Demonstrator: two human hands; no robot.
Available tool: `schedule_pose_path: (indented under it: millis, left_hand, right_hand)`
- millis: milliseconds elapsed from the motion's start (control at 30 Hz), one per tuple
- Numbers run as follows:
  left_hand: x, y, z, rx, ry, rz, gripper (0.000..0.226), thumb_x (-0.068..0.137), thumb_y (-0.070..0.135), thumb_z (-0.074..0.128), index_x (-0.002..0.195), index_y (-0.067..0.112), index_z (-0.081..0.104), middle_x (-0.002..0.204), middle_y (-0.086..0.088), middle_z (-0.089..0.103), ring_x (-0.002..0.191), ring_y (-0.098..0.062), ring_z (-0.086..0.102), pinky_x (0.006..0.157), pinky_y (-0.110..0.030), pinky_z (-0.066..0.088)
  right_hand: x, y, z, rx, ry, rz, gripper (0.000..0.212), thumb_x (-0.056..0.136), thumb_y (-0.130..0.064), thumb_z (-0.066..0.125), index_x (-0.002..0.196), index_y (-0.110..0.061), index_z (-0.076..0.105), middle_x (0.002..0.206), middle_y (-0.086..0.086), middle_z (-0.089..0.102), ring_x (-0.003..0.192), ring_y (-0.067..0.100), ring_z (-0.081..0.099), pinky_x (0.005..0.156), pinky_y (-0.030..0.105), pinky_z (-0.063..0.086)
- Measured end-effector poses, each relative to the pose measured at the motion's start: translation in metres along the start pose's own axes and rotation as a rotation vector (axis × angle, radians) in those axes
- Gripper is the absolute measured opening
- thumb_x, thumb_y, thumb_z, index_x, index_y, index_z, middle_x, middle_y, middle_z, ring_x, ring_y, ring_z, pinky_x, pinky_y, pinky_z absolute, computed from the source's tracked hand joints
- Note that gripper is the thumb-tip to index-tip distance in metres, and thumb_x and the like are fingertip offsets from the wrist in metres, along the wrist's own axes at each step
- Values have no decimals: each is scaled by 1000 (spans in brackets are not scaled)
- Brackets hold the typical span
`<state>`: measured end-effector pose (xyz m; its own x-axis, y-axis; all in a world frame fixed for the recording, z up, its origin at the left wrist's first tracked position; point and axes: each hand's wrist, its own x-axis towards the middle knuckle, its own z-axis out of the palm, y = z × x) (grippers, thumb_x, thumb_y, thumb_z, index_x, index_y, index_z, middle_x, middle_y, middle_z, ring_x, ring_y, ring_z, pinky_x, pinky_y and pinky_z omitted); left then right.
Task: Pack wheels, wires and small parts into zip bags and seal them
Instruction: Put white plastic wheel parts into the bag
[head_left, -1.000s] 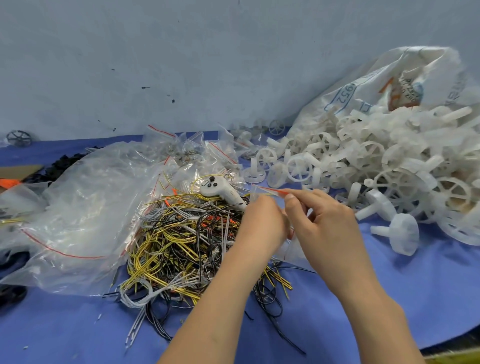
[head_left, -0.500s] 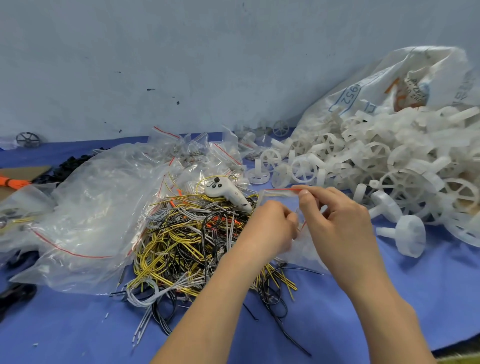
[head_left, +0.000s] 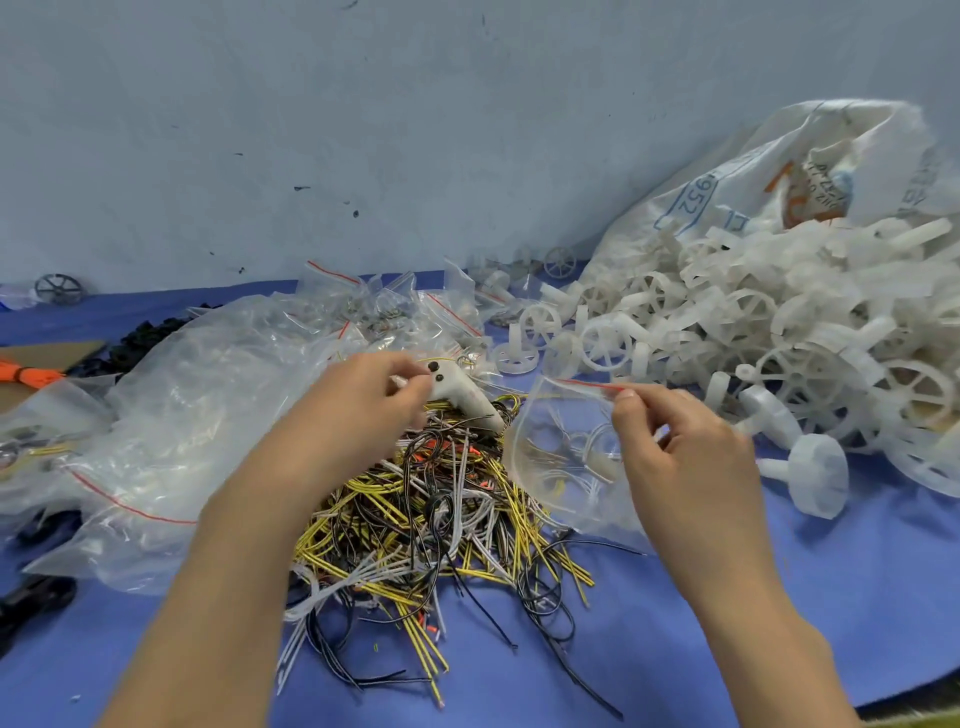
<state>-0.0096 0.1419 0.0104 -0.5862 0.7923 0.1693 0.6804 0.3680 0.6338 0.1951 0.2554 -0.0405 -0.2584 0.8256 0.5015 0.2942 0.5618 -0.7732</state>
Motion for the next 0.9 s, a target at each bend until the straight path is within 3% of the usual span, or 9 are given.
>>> schedule_pose_path:
  millis: [67,167,300,367,467,567,700,900]
  left_hand:
    - [1,-15,-12,42,51,-57,12,99,30,53,102,30,65,75,9,68,49,0,57,42,-16,39]
    - [2,-28,-12,215,107,-66,19,98,32,56,107,25,70,81,15,59,69,2,53,59,-25,38]
    - [0,-37,2,346,29,-89,20,98,28,55,111,27,70,102,3,69,91,-16,61,82,-33,49]
    - [0,-43,6,480,-22,-104,23,99,29,52,115,33,67,117,0,68,108,-23,59,94,-40,46]
    - [-1,-47,11,636,-72,-106,27,101,35,47,123,40,62,128,2,62,121,-26,51,97,-41,38]
    - [-2,-47,15,688,-71,-87,27,102,37,46,125,42,59,129,0,59,122,-27,48,96,-41,37]
    - [-5,-47,6,521,-78,-94,30,101,35,49,130,34,57,124,0,63,118,-26,52,100,-43,41]
    - [-15,-38,-13,354,-43,-13,13,99,28,54,100,32,66,92,11,63,78,-6,60,74,-32,49]
  right_hand:
    - [-4,-6,9,-21,-48,-18,25,96,-35,50,95,-27,75,86,-8,67,77,13,56,72,36,45]
    - [-5,-10,17,-42,-96,-36,25,95,-35,50,95,-29,74,84,-8,65,78,15,56,71,38,46]
    - [-3,-10,18,-36,-117,-18,24,95,-36,50,96,-30,74,83,-10,64,77,13,55,70,37,45]
    - [-3,-9,19,-37,-128,-17,26,95,-37,49,95,-31,74,81,-12,62,76,11,53,67,34,41]
    - [-3,-9,18,-44,-142,-22,27,95,-37,48,97,-33,74,78,-14,60,76,9,52,64,28,38]
    - [-3,-7,17,-40,-152,-21,27,95,-37,48,99,-33,74,82,-14,62,75,6,50,64,19,37]
    - [-2,-6,17,-42,-142,-14,25,97,-33,50,101,-31,75,88,-12,66,75,10,52,69,28,36]
    - [-2,-8,18,-60,-137,-20,26,97,-34,50,99,-30,75,85,-9,65,74,12,52,68,32,39]
